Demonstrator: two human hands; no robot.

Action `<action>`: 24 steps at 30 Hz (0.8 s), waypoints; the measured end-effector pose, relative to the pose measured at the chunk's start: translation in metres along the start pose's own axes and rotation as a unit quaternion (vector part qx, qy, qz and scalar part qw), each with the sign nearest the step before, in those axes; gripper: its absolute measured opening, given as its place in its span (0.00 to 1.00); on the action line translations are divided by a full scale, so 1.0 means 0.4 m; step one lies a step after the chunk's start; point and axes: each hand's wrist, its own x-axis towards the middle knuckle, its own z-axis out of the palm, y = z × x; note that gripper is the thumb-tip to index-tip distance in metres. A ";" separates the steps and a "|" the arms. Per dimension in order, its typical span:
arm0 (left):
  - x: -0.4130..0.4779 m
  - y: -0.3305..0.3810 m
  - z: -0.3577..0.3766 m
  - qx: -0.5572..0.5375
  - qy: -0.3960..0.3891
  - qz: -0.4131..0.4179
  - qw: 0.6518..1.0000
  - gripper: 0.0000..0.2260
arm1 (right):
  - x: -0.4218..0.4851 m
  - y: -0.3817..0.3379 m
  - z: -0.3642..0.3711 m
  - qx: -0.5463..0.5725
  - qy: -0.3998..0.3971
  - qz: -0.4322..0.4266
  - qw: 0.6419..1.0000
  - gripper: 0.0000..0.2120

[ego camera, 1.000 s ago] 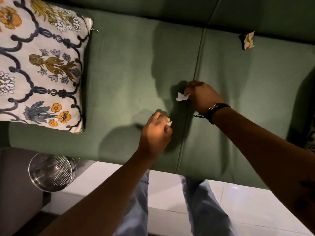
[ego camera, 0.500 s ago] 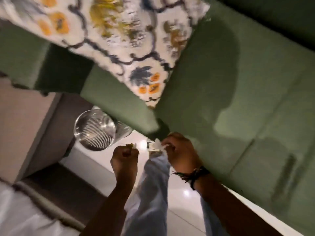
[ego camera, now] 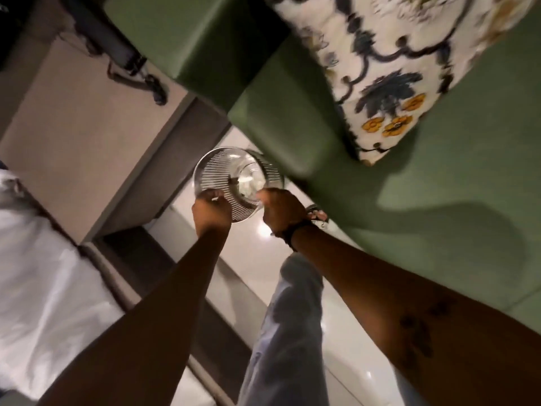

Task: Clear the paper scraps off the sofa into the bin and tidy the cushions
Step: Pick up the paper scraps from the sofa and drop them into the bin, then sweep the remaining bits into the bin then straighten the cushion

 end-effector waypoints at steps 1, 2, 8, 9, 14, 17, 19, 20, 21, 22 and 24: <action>-0.039 0.028 0.011 0.014 -0.012 0.055 0.998 0.07 | -0.048 0.016 -0.027 0.005 0.005 -0.004 1.000 0.16; -0.084 0.050 0.019 0.030 -0.026 0.122 0.992 0.07 | -0.097 0.033 -0.052 0.025 0.020 -0.010 0.999 0.14; -0.475 0.280 0.201 0.051 -0.174 0.424 0.887 0.22 | -0.432 0.314 -0.358 0.007 0.318 0.049 0.947 0.12; -0.538 0.326 0.247 0.062 -0.205 0.464 0.859 0.25 | -0.495 0.385 -0.426 -0.008 0.380 0.084 0.921 0.11; -0.746 0.516 0.481 0.183 -0.263 0.562 0.763 0.40 | -0.749 0.778 -0.716 -0.019 0.521 0.348 0.779 0.18; -0.778 0.563 0.592 0.302 -0.273 0.540 0.737 0.48 | -0.811 0.959 -0.842 0.046 0.531 0.459 0.711 0.26; -0.788 0.562 0.631 0.331 -0.249 0.536 0.736 0.52 | -0.821 1.053 -0.899 0.095 0.534 0.473 0.695 0.26; -0.791 0.558 0.639 0.335 -0.235 0.535 0.739 0.52 | -0.816 1.089 -0.918 0.112 0.535 0.470 0.693 0.24; -0.793 0.556 0.644 0.344 -0.226 0.533 0.739 0.53 | -0.809 1.117 -0.929 0.124 0.534 0.466 0.694 0.22; -0.793 0.555 0.646 0.350 -0.224 0.528 0.741 0.54 | -0.798 1.134 -0.935 0.122 0.534 0.461 0.698 0.20; -0.793 0.559 0.657 0.351 -0.220 0.521 0.746 0.54 | -0.781 1.159 -0.935 0.111 0.541 0.448 0.703 0.17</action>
